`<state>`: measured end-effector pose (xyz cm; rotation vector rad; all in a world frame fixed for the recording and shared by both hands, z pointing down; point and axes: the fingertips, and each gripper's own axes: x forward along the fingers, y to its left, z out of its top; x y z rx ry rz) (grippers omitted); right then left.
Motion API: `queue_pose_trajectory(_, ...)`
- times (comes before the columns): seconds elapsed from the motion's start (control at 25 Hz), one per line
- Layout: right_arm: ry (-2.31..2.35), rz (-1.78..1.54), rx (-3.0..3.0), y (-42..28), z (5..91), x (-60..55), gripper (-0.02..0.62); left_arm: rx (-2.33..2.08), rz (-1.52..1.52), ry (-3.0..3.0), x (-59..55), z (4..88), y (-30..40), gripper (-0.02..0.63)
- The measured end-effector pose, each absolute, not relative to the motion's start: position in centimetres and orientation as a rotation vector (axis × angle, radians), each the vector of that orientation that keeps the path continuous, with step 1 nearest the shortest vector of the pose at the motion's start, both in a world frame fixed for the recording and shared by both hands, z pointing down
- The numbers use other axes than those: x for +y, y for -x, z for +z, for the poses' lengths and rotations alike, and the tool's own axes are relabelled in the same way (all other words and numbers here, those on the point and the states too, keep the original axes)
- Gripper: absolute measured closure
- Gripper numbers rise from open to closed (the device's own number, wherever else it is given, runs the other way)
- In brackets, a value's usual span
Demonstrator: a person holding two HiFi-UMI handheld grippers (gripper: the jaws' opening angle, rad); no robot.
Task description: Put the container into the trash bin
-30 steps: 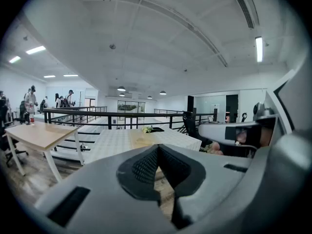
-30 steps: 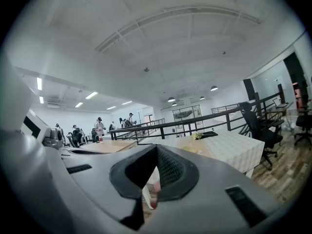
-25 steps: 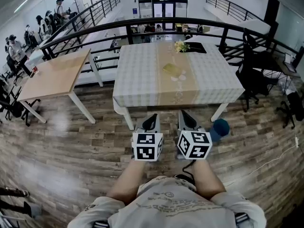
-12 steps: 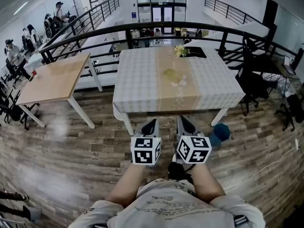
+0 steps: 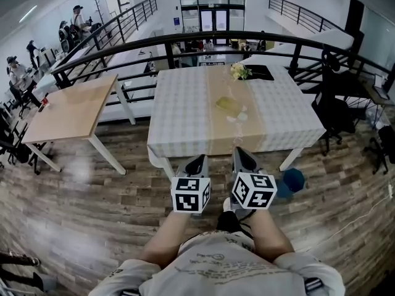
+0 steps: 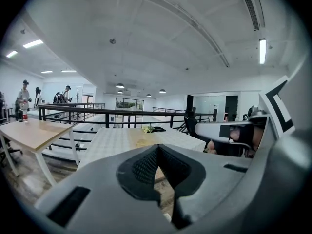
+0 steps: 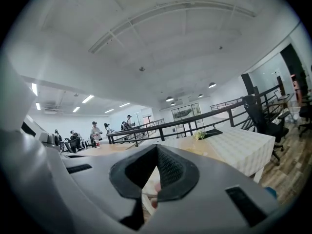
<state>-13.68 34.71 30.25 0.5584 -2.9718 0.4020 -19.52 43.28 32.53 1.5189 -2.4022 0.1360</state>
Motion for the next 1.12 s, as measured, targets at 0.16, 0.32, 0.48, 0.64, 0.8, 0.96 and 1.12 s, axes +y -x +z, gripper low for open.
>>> queue_pose_trajectory(0.16, -0.559, 0.417, -2.971, 16.6, 30.2, 31.2, 0.594, -2.407, 0.152, -1.534, 40.2, 32.3, 22.1, 0.601)
queue_pose_trajectory(0.32, -0.547, 0.405, -2.968, 19.8, 30.2, 27.7, 0.594, -2.407, 0.15, -1.533, 36.7, 32.3, 25.0, 0.601)
queue_pose_trajectory(0.48, -0.532, 0.366, -2.956, 23.2, 30.2, 23.5, 0.594, -2.402, 0.14, -1.535, 32.5, 32.3, 28.1, 0.601)
queue_pose_trajectory(0.64, -0.523, 0.34, -2.937, 26.8, 30.4, 18.9, 0.594, -2.385, 0.132, -1.545, 27.7, 32.6, 31.5, 0.601)
queue_pose_trajectory(0.8, -0.527, 0.354, -2.914, 29.4, 30.8, 14.2, 0.594, -2.36, 0.126, -1.552, 22.7, 32.8, 34.3, 0.601)
queue_pose_trajectory(0.96, -0.562, 0.381, -2.878, 31.0, 32.1, 9.2, 0.594, -2.325, 0.149, -1.569, 17.5, 33.6, 36.3, 0.601)
queue_pose_trajectory(1.12, -0.585, 0.422, -2.846, 32.1, 33.4, 4.2, 0.594, -2.294, 0.185, -1.583, 12.9, 34.6, 38.0, 0.601)
